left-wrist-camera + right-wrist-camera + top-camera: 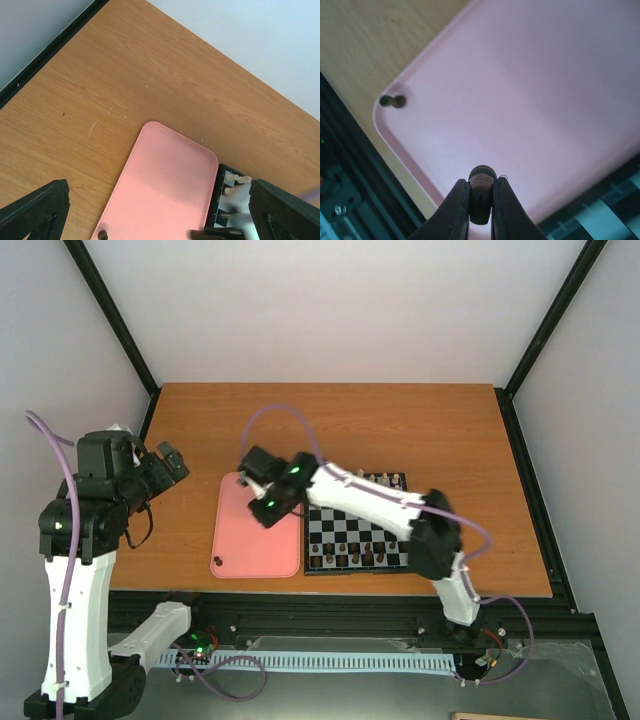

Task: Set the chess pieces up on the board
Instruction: Pick up the chess piece from the storage box, then place the chess piece on the chessboard.

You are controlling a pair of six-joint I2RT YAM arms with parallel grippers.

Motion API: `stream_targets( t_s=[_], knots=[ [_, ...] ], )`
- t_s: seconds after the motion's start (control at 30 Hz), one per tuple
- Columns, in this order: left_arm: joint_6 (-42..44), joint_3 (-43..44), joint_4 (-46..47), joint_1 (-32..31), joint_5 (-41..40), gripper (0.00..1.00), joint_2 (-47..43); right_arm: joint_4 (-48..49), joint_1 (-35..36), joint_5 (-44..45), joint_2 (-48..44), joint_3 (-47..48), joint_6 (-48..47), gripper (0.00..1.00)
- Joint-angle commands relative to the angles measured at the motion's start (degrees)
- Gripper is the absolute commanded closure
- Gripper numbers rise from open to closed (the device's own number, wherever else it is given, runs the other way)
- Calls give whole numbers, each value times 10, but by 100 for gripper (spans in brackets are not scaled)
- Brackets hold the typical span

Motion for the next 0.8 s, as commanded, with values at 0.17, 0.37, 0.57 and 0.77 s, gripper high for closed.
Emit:
stream_targets(
  t_s=[0.17,0.37,0.57,0.77],
  knots=[
    [3,-30,15,3,27,0,-10,-38,-100,120,-305,-297,119,97],
    [2,-40,17,3,34,0,-8,-85,-160,144,-440,-463,176,97],
    [0,-46,21,3,43,0,0,-109,-171,156,-520,-558,242,97],
    [-1,-48,21,3,41,0,3,-94,-179,123,-552,-621,253,97]
  ],
)
